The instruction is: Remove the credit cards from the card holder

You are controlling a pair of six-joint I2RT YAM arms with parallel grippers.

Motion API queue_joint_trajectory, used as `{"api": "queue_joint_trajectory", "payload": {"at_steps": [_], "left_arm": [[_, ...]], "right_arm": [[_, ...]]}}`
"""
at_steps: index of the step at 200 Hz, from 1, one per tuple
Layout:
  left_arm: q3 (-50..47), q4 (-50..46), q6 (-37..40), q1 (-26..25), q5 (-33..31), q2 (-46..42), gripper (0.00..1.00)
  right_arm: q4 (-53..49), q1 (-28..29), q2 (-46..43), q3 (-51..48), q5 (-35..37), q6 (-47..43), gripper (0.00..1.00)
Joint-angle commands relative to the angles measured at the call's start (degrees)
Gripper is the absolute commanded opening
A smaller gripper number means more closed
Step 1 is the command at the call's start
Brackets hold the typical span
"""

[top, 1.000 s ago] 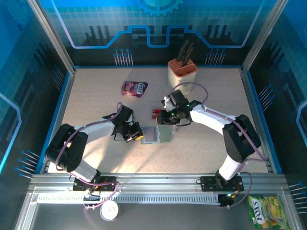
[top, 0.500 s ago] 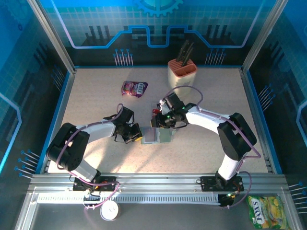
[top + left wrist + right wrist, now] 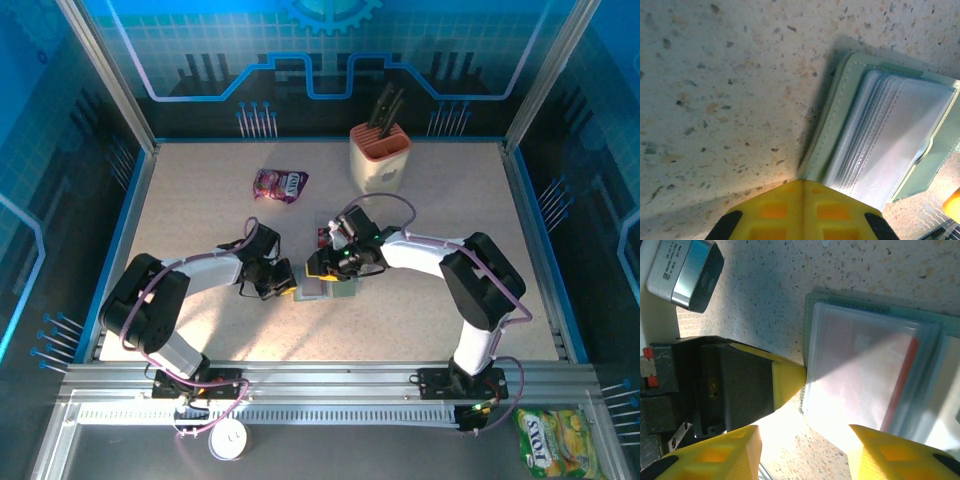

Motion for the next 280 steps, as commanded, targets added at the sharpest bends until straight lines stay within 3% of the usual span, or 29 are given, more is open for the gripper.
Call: {"api": "queue_joint_trajectory", "payload": {"at_steps": [1, 82, 148, 280], "left_arm": [[-1.07, -1.78, 2.00, -0.25, -3.02, -0.01, 0.00], [-0.07, -3.35, 3.47, -0.25, -3.29, 0.78, 0.00], [0.73, -3.81, 3.64, -0.25, -3.37, 1.21, 0.00], [2.01, -4.82, 3.47, -0.17, -3.87, -1.62, 0.00]], "right_arm": [[2.52, 0.98, 1.52, -0.76, -1.78, 1.68, 0.49], [1.37, 1.12, 5.09, 0.36, -2.03, 0.05, 0.46], [-4.69, 0.90, 4.33, 0.82, 2.11, -2.80, 0.46], [-3.99, -0.07, 2.27, -1.41, 3.19, -2.32, 0.46]]}}
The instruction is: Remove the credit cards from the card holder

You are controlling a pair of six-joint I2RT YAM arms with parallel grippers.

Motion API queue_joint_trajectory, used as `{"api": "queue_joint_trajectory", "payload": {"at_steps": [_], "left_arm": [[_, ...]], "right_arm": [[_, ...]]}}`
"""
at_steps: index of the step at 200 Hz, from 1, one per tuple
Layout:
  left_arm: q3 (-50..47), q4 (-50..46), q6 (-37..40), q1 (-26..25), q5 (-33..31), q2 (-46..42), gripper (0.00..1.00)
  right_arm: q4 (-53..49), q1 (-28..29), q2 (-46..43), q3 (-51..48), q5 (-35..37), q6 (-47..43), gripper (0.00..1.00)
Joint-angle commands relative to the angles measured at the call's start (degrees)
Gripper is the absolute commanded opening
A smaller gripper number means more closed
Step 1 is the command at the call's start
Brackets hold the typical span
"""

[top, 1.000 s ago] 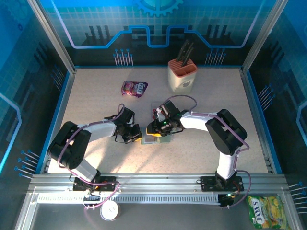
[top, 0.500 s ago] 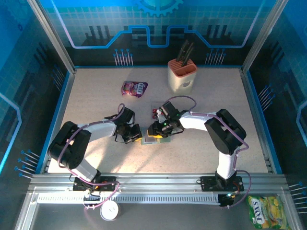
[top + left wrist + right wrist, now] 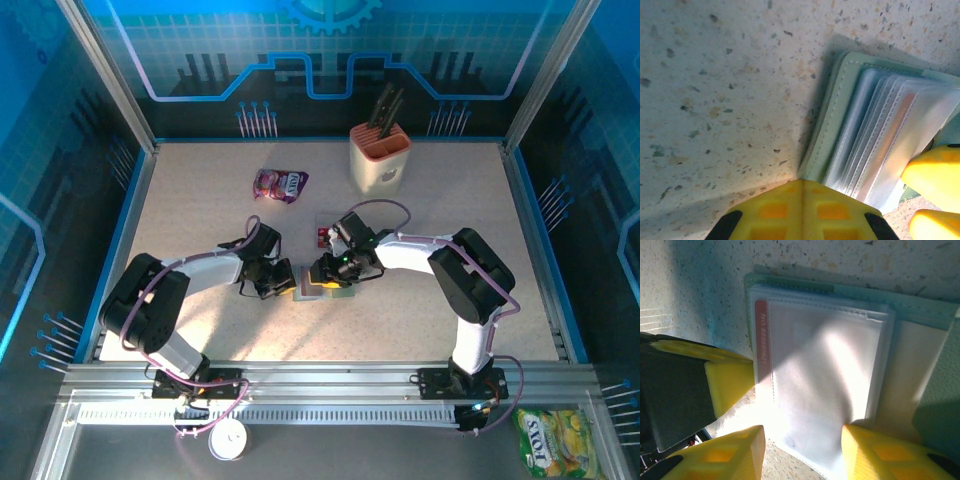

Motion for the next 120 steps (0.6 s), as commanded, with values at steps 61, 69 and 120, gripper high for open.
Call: {"api": "queue_joint_trajectory", "payload": {"at_steps": [61, 69, 120], "left_arm": [[2.48, -3.58, 0.95, -0.10, -1.91, -2.86, 0.01], [2.66, -3.40, 0.96, -0.12, -1.51, -3.12, 0.01], [3.63, -0.91, -0.58, -0.17, 1.03, -3.97, 0.07]], "right_arm": [[-0.02, -0.84, -2.39, -2.48, 0.57, -0.36, 0.46], [0.23, -0.95, -2.38, -2.60, 0.38, -0.22, 0.46], [2.22, -1.52, -2.90, -4.18, -0.21, 0.48, 0.46]]}}
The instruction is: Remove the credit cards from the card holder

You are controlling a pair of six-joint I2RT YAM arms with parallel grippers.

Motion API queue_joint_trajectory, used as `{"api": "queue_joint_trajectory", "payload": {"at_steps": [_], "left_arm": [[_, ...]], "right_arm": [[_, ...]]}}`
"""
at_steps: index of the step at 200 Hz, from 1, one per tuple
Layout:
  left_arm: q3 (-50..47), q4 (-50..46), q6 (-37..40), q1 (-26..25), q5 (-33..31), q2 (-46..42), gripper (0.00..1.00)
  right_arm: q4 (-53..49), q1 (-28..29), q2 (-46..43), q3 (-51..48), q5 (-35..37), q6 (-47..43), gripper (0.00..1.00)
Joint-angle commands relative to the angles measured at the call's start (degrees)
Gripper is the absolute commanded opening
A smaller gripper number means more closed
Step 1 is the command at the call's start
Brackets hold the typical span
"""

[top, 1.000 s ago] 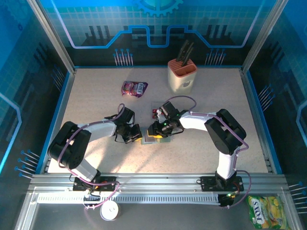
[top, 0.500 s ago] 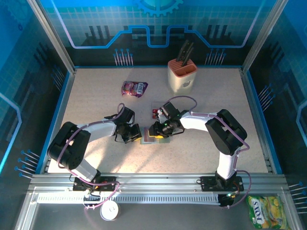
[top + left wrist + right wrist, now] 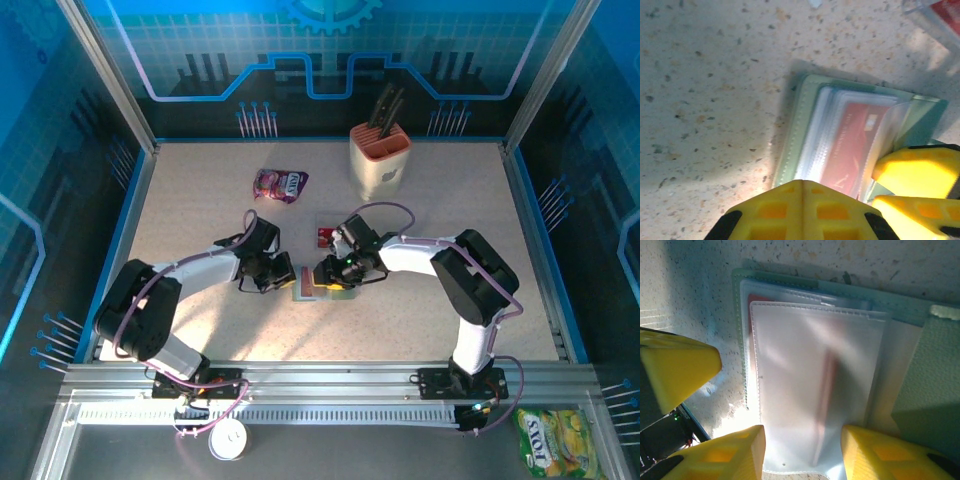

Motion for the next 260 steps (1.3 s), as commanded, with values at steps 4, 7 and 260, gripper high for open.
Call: {"api": "queue_joint_trajectory", "payload": {"at_steps": [4, 7, 260], "left_arm": [[1.36, 1.09, -0.67, -0.12, 2.21, -1.12, 0.08], [1.28, 1.43, -0.85, -0.13, 2.46, -1.03, 0.08], [-2.01, 17.90, -9.53, -1.00, 14.78, 8.04, 0.16]], "right_arm": [[0.11, -0.73, -1.44, -1.35, -0.04, 0.46, 0.46], [0.18, -0.73, -1.46, -1.32, -0.06, 0.49, 0.45], [2.03, -1.26, -3.43, -2.80, -0.49, 1.69, 0.45]]}}
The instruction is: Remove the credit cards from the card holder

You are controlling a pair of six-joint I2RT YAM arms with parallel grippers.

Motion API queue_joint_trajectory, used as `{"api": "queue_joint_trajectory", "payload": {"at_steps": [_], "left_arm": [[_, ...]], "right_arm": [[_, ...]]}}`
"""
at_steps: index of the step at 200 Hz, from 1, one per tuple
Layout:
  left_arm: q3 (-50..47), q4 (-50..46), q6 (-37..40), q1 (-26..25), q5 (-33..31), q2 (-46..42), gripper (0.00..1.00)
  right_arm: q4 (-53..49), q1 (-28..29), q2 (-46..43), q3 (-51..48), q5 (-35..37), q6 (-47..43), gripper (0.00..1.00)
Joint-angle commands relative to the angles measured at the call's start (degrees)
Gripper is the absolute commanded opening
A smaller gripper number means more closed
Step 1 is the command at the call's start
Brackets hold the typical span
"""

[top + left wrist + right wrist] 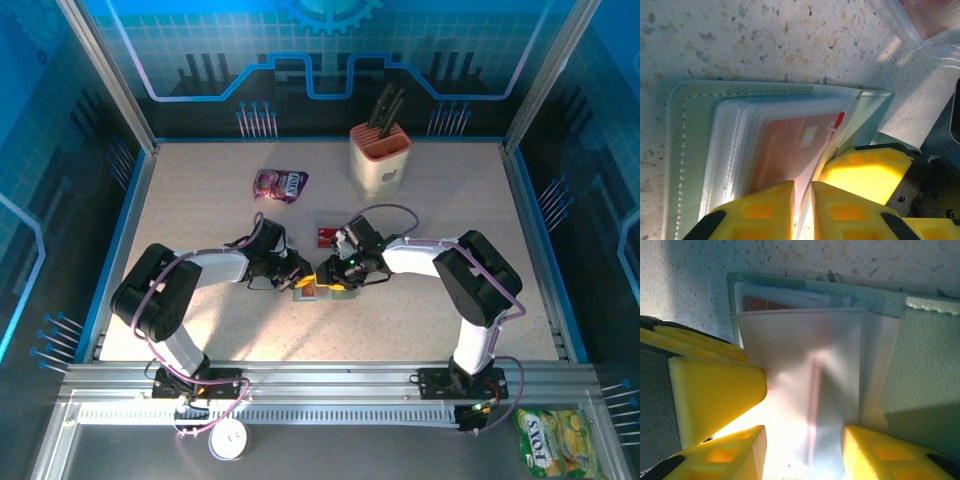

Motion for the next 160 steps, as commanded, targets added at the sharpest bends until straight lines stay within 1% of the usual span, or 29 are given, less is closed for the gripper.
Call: {"api": "queue_joint_trajectory", "payload": {"at_steps": [1, 39, 71, 111, 160], "left_arm": [[-0.07, 0.31, -0.59, -0.56, 1.58, 0.21, 0.16], [1.31, -1.72, -0.50, -0.69, 1.47, -1.02, 0.16], [2.78, -4.07, -0.55, -1.58, 0.69, -1.59, 0.17], [5.52, -5.61, -1.12, -3.84, -0.16, -0.87, 0.18], [9.81, -7.23, -1.27, -6.59, -0.67, 2.63, 0.17]], "right_arm": [[-0.01, -0.61, -2.40, -0.82, -0.11, 0.40, 0.45], [-0.93, -0.81, -5.53, -0.73, 1.34, -0.27, 0.45], [-2.07, -2.11, -8.53, -1.24, 3.01, -1.00, 0.45], [-3.60, -5.58, -13.51, -3.20, 5.37, -1.94, 0.44], [-4.12, -9.60, -16.96, -5.97, 4.81, -3.25, 0.45]]}}
